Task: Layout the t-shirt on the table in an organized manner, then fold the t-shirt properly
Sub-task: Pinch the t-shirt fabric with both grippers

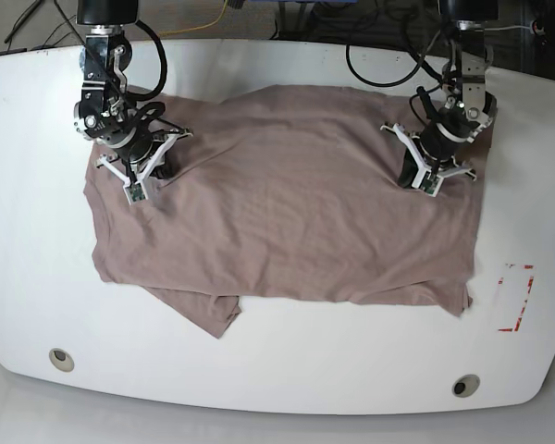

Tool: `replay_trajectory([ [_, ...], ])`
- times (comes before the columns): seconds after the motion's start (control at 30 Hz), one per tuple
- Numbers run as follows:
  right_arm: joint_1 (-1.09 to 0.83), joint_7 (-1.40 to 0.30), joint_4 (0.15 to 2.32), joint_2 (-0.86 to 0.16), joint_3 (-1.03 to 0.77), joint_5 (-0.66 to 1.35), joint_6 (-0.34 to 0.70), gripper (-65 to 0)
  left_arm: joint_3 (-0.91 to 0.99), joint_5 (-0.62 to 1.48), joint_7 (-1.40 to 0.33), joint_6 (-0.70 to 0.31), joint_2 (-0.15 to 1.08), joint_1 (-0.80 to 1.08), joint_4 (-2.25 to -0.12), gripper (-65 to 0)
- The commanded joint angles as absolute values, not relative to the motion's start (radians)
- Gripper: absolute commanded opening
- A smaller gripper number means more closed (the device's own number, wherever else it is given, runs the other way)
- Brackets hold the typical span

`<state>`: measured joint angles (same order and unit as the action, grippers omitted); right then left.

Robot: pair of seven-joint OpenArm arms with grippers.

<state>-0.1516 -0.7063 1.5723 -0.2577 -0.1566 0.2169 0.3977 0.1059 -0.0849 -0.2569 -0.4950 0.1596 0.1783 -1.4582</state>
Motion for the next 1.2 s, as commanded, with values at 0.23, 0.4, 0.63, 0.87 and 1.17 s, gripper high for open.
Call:
replay_trajectory([
  [0.23, -0.018, -0.757, 1.415, -0.272, -0.157, 0.174, 0.386, -65.0, 0.082, -0.199, -0.323, -0.503, 0.165, 0.056, -1.328, -65.0],
  [0.4, 0.058, -0.757, 1.340, -0.297, -0.151, 0.174, 0.386, -65.0, 0.082, -0.199, -0.323, -0.503, 0.170, -0.012, -1.262, -65.0],
  [0.63, 0.093, -0.757, 1.310, -0.300, -0.150, 0.176, 0.386, -65.0, 0.082, -0.200, -0.323, -0.503, 0.171, -0.053, -1.225, -65.0],
  [0.87, 0.065, -0.765, 1.348, -0.305, -0.150, 0.176, 0.386, -65.0, 0.084, -0.200, -0.348, -0.504, 0.171, -0.041, -1.290, -65.0],
  [1.17, 0.016, -0.812, 1.408, -0.303, -0.153, 0.177, 0.386, -65.0, 0.084, -0.213, -0.430, -0.504, 0.199, 0.045, -1.400, -65.0],
])
